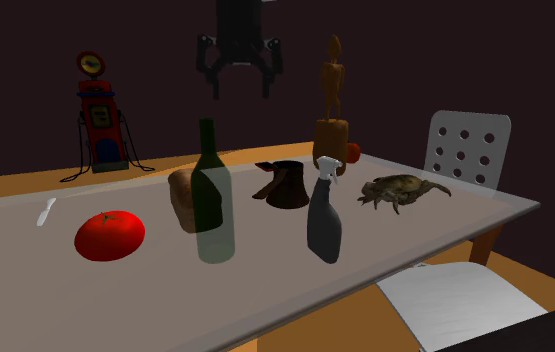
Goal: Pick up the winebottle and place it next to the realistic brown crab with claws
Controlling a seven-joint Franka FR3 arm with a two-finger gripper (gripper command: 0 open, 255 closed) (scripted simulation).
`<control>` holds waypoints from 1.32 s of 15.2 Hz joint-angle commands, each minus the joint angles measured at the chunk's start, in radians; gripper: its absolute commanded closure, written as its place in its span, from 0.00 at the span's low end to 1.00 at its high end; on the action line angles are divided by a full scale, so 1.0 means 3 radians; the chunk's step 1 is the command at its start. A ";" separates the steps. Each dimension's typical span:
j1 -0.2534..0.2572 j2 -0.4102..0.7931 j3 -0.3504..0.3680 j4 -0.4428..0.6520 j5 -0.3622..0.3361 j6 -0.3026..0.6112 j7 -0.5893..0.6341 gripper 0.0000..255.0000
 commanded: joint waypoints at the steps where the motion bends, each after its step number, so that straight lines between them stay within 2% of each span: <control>1: 0.0075 0.0293 0.0038 0.0283 -0.0138 -0.0025 0.0140 0.00; 6: 0.0352 0.1037 0.0042 0.1114 -0.0460 -0.0194 0.0394 0.00; 14: 0.0339 0.1096 0.0013 0.0861 -0.0492 0.0112 0.0422 0.00; 20: 0.0339 0.1097 0.0013 0.0862 -0.0493 0.0112 0.0423 0.00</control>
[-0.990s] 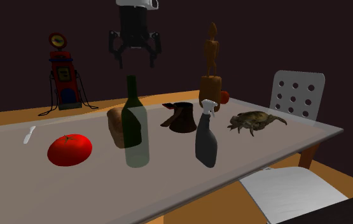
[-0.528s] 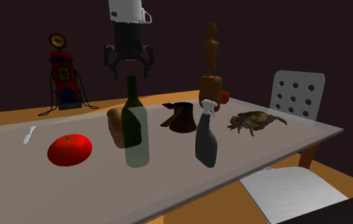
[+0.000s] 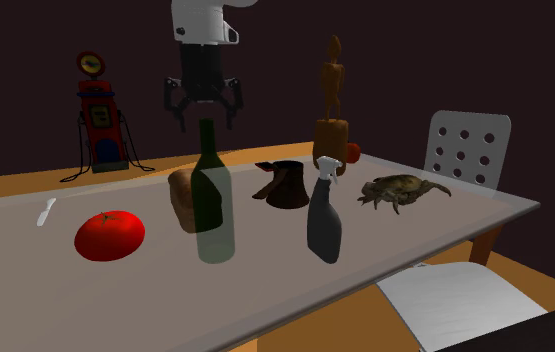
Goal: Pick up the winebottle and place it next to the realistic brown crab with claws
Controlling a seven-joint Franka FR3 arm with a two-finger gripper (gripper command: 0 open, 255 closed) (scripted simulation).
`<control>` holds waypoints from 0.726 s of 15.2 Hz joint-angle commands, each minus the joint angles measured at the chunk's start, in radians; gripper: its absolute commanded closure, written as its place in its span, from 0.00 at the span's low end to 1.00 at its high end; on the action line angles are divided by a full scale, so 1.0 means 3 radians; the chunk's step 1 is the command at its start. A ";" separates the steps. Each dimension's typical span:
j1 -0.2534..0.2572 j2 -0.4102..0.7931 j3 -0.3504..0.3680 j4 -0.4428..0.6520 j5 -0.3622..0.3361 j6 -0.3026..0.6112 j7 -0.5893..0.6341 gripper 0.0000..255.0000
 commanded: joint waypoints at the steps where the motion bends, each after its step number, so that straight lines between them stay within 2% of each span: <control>1: 0.0000 0.0000 0.0000 0.0000 0.0000 0.0000 0.0000 0.00; 2: 0.0000 0.0000 0.0000 0.0000 0.0000 0.0000 0.0000 0.00; 3: 0.0000 0.0000 0.0000 0.0000 0.0000 0.0000 0.0000 1.00; 11: 0.0000 0.0001 0.0000 0.0001 0.0000 0.0000 0.0000 1.00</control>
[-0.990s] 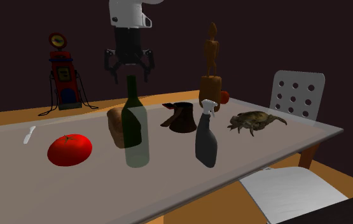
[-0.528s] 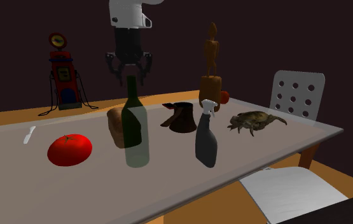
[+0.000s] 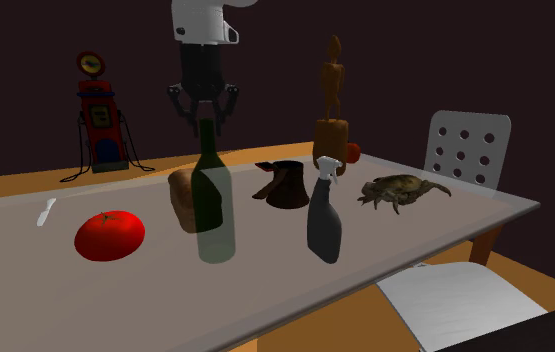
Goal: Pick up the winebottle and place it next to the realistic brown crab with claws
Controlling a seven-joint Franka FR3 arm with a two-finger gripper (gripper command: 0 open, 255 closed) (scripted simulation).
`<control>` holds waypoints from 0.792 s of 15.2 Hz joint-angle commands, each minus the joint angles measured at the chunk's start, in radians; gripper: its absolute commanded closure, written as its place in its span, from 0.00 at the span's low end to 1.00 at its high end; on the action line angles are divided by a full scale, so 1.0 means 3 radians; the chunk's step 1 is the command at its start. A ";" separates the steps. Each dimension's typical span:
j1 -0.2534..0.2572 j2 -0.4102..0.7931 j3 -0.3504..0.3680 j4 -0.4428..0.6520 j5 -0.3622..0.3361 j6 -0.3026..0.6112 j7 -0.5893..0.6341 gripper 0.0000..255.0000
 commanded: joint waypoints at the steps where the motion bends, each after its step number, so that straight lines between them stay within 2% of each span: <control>1: 0.0000 0.0000 0.0000 -0.0003 0.0001 0.0001 0.0000 1.00; 12: 0.0047 -0.0007 0.0018 0.0484 0.0025 -0.0486 -0.0052 1.00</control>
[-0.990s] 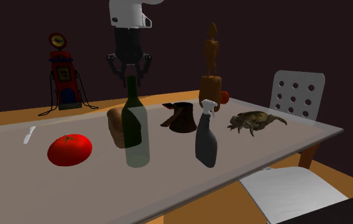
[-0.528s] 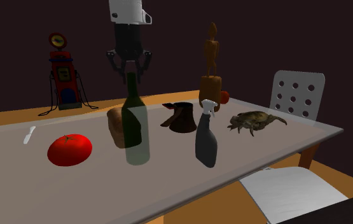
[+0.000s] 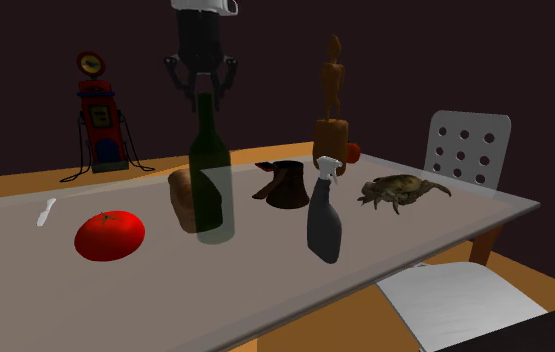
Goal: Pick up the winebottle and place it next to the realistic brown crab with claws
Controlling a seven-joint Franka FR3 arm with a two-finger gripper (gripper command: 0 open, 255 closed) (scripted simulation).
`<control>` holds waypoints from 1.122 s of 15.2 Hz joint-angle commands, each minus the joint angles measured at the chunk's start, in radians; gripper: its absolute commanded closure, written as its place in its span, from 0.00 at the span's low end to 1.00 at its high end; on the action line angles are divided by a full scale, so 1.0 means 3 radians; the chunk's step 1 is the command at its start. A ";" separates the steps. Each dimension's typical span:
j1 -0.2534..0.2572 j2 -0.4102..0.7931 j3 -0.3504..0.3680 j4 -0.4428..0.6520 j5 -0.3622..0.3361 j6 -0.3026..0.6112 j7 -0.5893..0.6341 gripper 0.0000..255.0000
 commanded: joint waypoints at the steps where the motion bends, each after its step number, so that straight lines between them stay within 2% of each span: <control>1: 0.0018 0.0022 0.0001 0.0126 -0.0005 -0.0103 -0.0008 1.00; 10: 0.0112 0.0127 0.0002 0.0696 -0.0039 -0.0567 -0.0040 1.00; 17: 0.0249 0.0318 -0.0012 0.1326 -0.0115 -0.1004 -0.0070 1.00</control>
